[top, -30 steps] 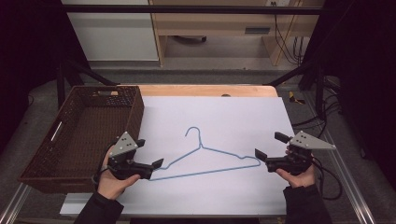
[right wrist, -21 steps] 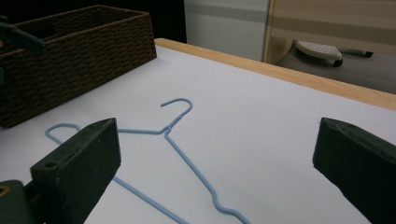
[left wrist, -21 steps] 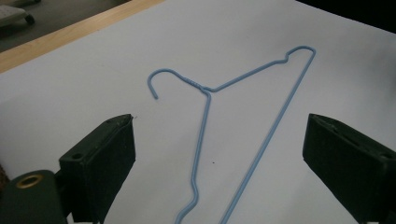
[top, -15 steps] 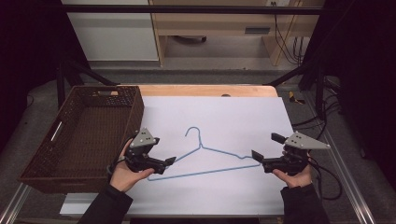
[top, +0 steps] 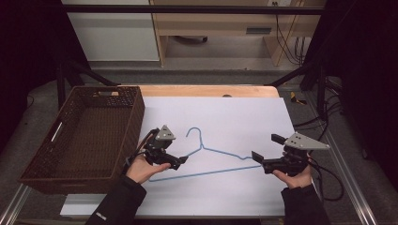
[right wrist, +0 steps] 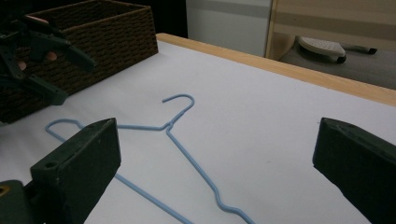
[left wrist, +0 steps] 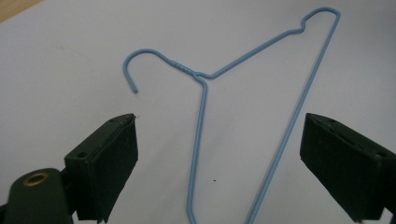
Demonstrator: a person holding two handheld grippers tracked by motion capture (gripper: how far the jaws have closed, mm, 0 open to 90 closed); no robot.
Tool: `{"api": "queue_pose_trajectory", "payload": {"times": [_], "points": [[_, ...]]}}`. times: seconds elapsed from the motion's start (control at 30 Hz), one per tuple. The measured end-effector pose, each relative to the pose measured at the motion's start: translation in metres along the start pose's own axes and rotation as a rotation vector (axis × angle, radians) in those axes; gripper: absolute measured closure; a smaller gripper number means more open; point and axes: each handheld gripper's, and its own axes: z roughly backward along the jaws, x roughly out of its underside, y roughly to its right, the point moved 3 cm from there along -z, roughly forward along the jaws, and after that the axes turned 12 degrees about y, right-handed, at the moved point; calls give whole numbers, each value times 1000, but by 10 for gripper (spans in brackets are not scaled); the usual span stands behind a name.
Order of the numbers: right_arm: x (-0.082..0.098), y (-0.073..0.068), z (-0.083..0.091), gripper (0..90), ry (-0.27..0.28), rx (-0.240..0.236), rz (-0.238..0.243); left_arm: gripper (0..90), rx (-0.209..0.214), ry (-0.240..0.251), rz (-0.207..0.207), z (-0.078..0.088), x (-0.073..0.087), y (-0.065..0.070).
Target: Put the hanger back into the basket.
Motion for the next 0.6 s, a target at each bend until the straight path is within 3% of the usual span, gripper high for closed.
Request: {"api": "queue_pose_trajectory", "payload": {"times": [0.6], "points": [[1,0,-2,14,-8,1,-2,193,-6,-152,-29,-46,7,-12]]}}
